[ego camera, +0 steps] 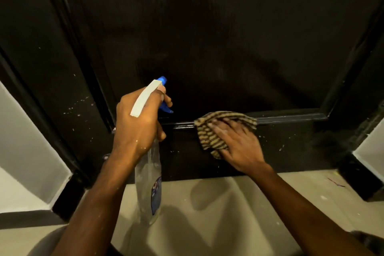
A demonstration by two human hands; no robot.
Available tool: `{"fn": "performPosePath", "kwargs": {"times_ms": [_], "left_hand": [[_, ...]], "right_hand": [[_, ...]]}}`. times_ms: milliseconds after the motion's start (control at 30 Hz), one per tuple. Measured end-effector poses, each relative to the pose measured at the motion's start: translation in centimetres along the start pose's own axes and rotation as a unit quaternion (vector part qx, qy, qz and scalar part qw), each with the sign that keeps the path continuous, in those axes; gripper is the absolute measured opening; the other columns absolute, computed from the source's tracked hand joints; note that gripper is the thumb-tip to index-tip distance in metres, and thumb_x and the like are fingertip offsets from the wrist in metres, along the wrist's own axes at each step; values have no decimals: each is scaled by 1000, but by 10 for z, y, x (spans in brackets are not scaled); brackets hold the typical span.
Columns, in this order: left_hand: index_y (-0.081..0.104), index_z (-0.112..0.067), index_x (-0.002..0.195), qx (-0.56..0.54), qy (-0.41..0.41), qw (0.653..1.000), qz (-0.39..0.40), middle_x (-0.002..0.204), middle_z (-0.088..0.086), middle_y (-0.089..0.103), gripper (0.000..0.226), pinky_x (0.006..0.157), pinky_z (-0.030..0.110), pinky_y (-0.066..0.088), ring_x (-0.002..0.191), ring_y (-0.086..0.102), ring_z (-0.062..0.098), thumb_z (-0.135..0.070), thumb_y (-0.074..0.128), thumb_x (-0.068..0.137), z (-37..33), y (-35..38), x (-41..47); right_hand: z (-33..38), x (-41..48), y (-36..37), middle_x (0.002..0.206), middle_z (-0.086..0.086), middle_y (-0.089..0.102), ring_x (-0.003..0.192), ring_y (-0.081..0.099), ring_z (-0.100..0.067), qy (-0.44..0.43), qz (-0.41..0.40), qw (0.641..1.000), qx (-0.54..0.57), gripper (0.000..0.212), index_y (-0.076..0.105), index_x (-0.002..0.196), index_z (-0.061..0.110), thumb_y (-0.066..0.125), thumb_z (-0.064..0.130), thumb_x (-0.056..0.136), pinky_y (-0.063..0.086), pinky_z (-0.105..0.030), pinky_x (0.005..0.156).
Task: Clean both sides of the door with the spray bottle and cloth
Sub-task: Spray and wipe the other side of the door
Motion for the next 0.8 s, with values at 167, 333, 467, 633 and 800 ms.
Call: {"fn": "performPosePath", "kwargs": {"times_ms": [167, 333, 467, 633, 800], "left_hand": [[67, -10, 88, -4, -5, 1000, 19, 88, 6, 72, 29, 41, 35, 48, 37, 53, 26, -24, 46, 102, -1, 23, -4], [67, -9, 87, -3, 5, 999, 33, 88, 5, 72, 29, 39, 31, 47, 36, 52, 25, -24, 47, 102, -8, 45, -4], [67, -10, 88, -9, 9, 999, 45, 89, 2, 72, 29, 40, 33, 47, 38, 52, 24, -26, 47, 102, -11, 63, -4], [67, -12, 88, -14, 25, 997, 72, 90, 6, 71, 29, 40, 33, 46, 37, 52, 26, -25, 46, 103, -15, 93, -12], [67, -8, 89, -31, 4, 995, 90, 91, 6, 71, 30, 39, 30, 47, 39, 53, 29, -25, 46, 102, -14, 117, -20]], "right_hand": [[-88, -75, -11, 164, -11, 21, 153, 13, -31, 368, -167, 910, 96, 70, 23, 157, 19, 49, 18, 92, 10, -51, 124], [-94, -63, -10, 156, 8, 14, 153, 15, -41, 479, -379, 745, 269, 58, 40, 149, 8, 37, 28, 94, 20, -58, 122], [-23, -51, 14, 162, -5, 20, 152, 18, -31, 367, -294, 846, 250, 56, 39, 150, 15, 43, 24, 96, 22, -52, 123], [-52, -66, 0, 155, 4, 40, 153, 20, -10, 190, -188, 946, 183, 62, 49, 146, 19, 49, 19, 83, 10, -31, 125], [-127, -106, -27, 149, 20, 44, 145, 38, -25, 344, -348, 841, 232, 47, 56, 133, 18, 42, 14, 88, 30, -46, 119]]}}
Point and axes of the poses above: each hand's wrist, its own x-axis towards the middle knuckle, its own y-axis out of the palm, z = x × y, the point moved 5 cm from there along x, towards the middle knuckle
